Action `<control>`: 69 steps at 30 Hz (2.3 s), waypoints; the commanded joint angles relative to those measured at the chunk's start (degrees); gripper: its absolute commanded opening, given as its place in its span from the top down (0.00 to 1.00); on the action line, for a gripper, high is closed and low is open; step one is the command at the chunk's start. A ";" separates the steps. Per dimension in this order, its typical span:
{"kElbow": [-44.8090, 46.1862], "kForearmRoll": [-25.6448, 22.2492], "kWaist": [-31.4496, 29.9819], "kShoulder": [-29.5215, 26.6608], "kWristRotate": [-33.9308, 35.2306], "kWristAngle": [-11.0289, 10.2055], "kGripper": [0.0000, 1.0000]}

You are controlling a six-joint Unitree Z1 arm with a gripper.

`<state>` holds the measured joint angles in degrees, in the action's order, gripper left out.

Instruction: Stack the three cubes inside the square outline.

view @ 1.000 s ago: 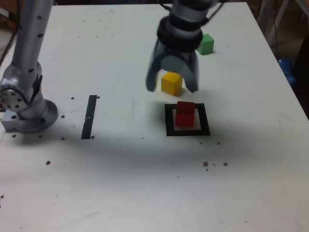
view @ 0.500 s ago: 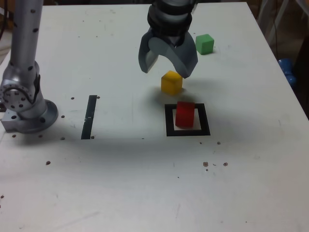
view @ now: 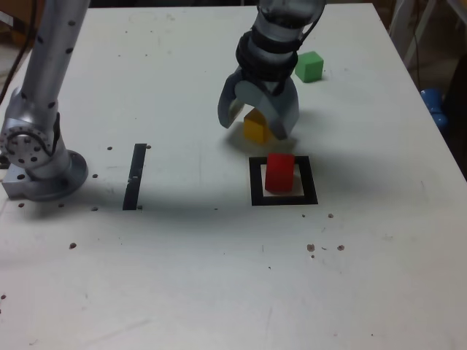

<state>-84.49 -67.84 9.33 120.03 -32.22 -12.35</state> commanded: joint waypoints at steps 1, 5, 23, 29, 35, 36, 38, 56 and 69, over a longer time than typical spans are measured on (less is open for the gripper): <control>0.10 0.39 0.08 0.23 0.60 -0.42 0.37; 0.44 1.17 0.08 -0.08 1.26 -0.97 0.61; 0.49 0.87 0.08 -0.16 1.88 -0.95 0.67; -0.07 0.05 -0.17 -0.38 2.44 -0.93 0.67; -2.67 -3.67 -2.11 -2.02 6.01 -0.94 0.67; -3.40 -4.68 -2.60 -2.34 6.94 -0.85 0.67; -5.42 -7.41 -3.87 -2.82 9.42 -0.33 0.67; -19.75 -18.56 -13.77 0.53 24.01 7.96 0.67; -20.87 -18.40 -13.86 3.43 24.14 9.05 0.67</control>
<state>-105.13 -86.12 -4.44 123.05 -8.16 -3.36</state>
